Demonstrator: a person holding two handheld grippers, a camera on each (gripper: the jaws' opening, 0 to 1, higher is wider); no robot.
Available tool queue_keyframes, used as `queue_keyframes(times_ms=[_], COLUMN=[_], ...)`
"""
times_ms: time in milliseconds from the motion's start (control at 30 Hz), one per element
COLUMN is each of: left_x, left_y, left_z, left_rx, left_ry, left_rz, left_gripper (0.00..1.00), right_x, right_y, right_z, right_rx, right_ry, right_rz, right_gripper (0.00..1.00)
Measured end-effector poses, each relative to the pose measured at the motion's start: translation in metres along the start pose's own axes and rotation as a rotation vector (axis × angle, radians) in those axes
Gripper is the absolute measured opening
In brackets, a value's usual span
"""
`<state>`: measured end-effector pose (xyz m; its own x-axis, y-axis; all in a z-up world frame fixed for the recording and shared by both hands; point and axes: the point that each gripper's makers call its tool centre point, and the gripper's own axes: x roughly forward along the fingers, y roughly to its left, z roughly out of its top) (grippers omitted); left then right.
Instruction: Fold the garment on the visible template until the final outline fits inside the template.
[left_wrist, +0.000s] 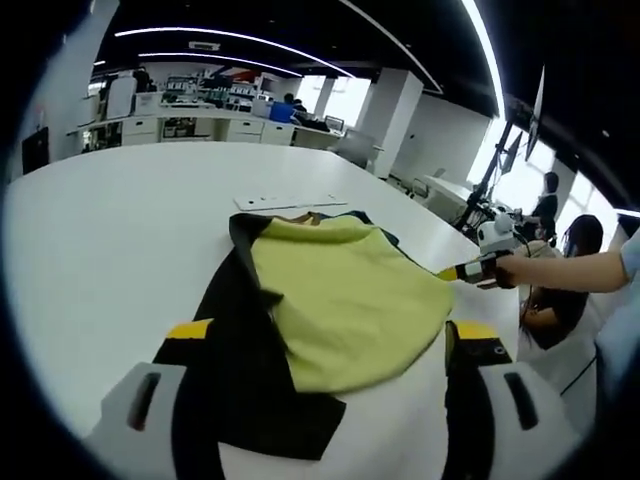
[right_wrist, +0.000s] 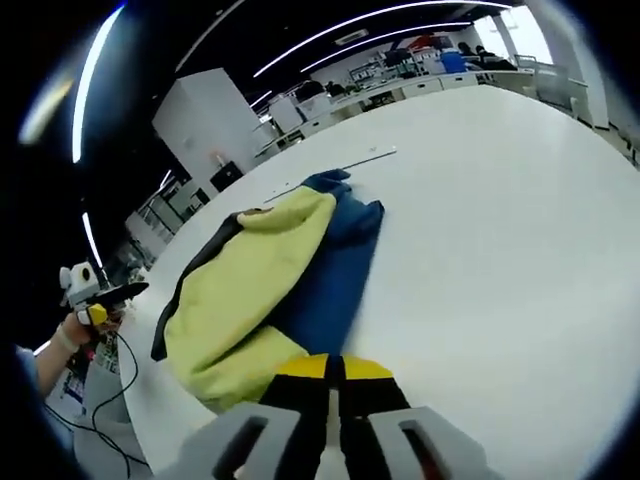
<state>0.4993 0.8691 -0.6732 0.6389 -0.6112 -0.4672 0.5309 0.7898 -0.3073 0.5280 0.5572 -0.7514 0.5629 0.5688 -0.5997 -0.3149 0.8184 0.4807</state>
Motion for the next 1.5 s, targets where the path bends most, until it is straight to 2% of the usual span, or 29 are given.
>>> queue_keyframes(times_ms=[200,300,533,900,1233,1500], left_x=[0.001,0.003,0.006,0.008,0.010,0.012], left_y=[-0.007,-0.009,-0.015,-0.015,-0.011,-0.011], left_z=[-0.001,0.000,0.004,-0.002,-0.011,-0.016], left_rx=[-0.001,-0.004,0.001,-0.006,-0.021,-0.031], left_ry=[0.002,0.003,-0.002,0.010,0.022,0.031], left_rz=[-0.006,-0.011,-0.020,-0.019,-0.012,-0.011], left_gripper=[0.90,0.90,0.90,0.89,0.88,0.88], right_x=[-0.020,-0.031,-0.055,-0.085,-0.106,-0.114], right_y=[-0.016,-0.028,-0.056,-0.101,-0.139,-0.165], right_z=[0.017,0.020,0.025,0.033,0.042,0.050], right_rx=[0.026,0.028,0.012,-0.021,-0.024,-0.014], right_ry=[-0.054,-0.059,-0.052,-0.019,-0.012,-0.011], right_rz=[-0.022,-0.041,-0.100,-0.195,-0.272,-0.331], right_gripper=[0.00,0.00,0.00,0.00,0.00,0.00])
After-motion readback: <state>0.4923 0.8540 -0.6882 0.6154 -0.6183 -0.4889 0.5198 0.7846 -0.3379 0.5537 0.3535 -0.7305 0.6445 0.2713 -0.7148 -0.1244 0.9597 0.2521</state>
